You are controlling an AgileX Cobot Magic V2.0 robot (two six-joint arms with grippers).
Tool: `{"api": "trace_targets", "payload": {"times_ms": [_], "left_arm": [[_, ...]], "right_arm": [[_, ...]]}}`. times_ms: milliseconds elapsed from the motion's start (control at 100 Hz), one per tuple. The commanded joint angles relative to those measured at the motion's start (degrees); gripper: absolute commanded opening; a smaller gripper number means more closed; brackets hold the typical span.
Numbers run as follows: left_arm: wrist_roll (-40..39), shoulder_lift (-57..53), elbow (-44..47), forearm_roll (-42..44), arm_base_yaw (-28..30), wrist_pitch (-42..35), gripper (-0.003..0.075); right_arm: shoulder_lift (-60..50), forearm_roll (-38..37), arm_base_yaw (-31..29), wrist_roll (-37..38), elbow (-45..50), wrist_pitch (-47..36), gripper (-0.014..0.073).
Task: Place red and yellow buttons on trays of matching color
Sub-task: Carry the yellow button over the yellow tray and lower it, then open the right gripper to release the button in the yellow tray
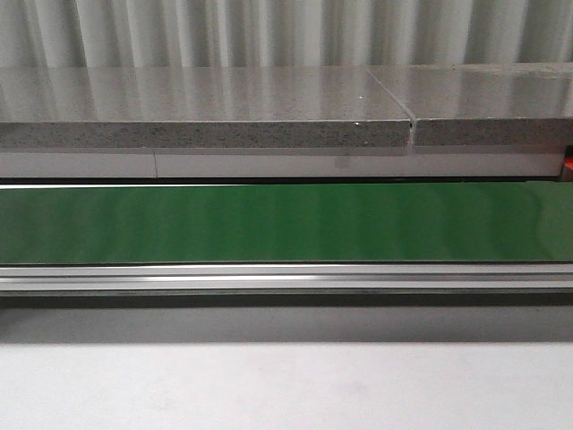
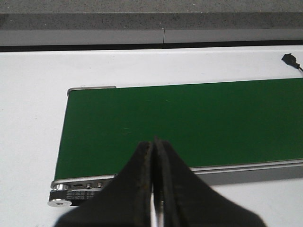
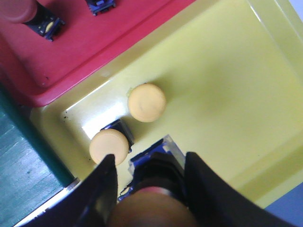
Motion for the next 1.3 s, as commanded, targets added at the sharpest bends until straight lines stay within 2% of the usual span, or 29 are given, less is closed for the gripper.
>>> {"api": "trace_targets", "payload": {"times_ms": [0, 350, 490, 1060, 1180, 1290], "left_arm": [[-0.12, -0.01, -1.36, -1.5, -0.52, -3.96, -0.002], [-0.12, -0.01, -1.36, -1.5, -0.52, -3.96, -0.002], [-0.12, -0.01, -1.36, -1.5, -0.52, -3.96, -0.002], [-0.12, -0.01, -1.36, -1.5, -0.52, -3.96, -0.002], [-0.12, -0.01, -1.36, -1.5, -0.52, -3.96, -0.002], [-0.12, -0.01, -1.36, -1.5, -0.52, -3.96, -0.002]], "right_arm": [[-2.39, -1.0, -1.08, 0.96, 0.95, -3.28, 0.0034], [-2.12, -1.0, -1.66, 1.63, 15.93, -16.47, 0.0034], [-0.72, -1.0, -1.66, 2.32, 19.1, -21.39, 0.0034], [6.45, -1.0, -1.78, 2.58, 19.18, -23.29, 0.0036], [6.45, -1.0, -1.85, 2.58, 19.18, -23.41, 0.0115], [6.45, -1.0, -1.85, 2.58, 19.18, -23.52, 0.026]]}}
